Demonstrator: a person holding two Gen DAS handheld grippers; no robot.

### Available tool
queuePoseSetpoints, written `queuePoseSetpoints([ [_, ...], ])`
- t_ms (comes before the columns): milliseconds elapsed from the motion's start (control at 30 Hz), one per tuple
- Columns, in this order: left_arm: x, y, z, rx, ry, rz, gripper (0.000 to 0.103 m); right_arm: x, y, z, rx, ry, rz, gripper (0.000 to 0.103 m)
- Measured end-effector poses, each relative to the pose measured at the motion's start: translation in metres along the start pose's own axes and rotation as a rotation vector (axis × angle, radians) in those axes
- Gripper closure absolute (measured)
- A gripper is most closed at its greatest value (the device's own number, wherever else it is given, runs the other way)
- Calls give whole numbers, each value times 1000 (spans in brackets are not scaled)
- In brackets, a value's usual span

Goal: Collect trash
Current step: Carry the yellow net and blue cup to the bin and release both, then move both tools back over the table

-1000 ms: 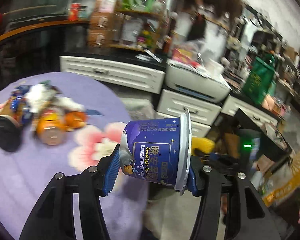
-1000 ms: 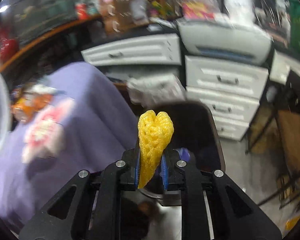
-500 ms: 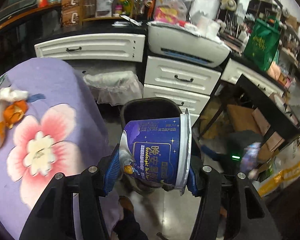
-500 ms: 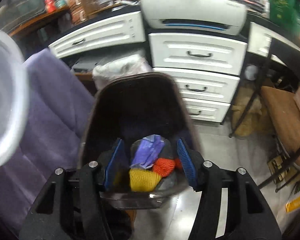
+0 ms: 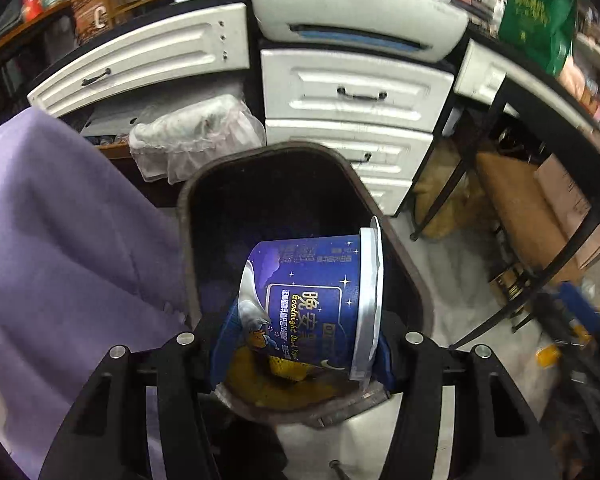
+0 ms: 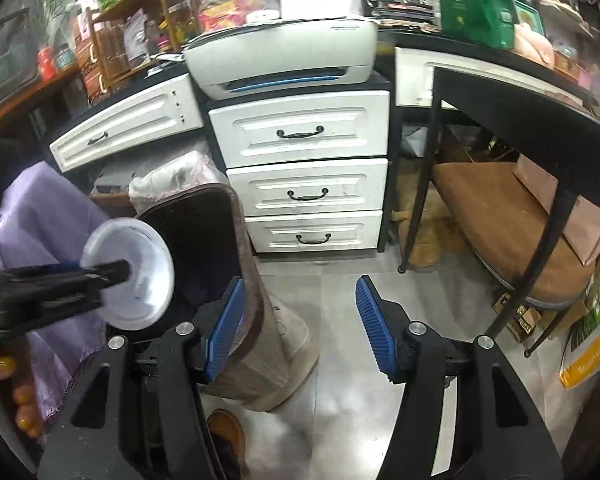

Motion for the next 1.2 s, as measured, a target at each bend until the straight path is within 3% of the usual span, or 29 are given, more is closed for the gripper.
queuePoseSetpoints([
  [100, 14, 3, 2, 24, -21, -28, 44, -3, 5, 1, 17, -5, -12, 45],
  [167, 18, 1, 2, 21, -27, -45, 23, -4, 5, 1, 25, -3, -19, 45],
  [367, -2, 0, -3, -6, 29, -9, 19, -9, -1, -4, 32, 17, -29, 45],
  [867, -139, -35, 7, -35, 280, 22, 6, -37, -37, -19, -2, 48, -84, 43],
  [1033, -171, -54, 19, -46, 320, 10, 6, -49, -68, -23, -46, 60, -128, 42],
  [1200, -185, -80, 33, -65, 301, -24, 5, -59, -108, -20, -95, 48, -200, 41],
])
Point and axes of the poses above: each gripper's, at about its wrist camera, not at the fingertips, and x roughly the way its jaws point, y to its right, z to its underside, the point moved 10 cm from there along x, roughly the way its jaws point, and after that the axes turned 5 degrees about -z, right-handed, at the moved point
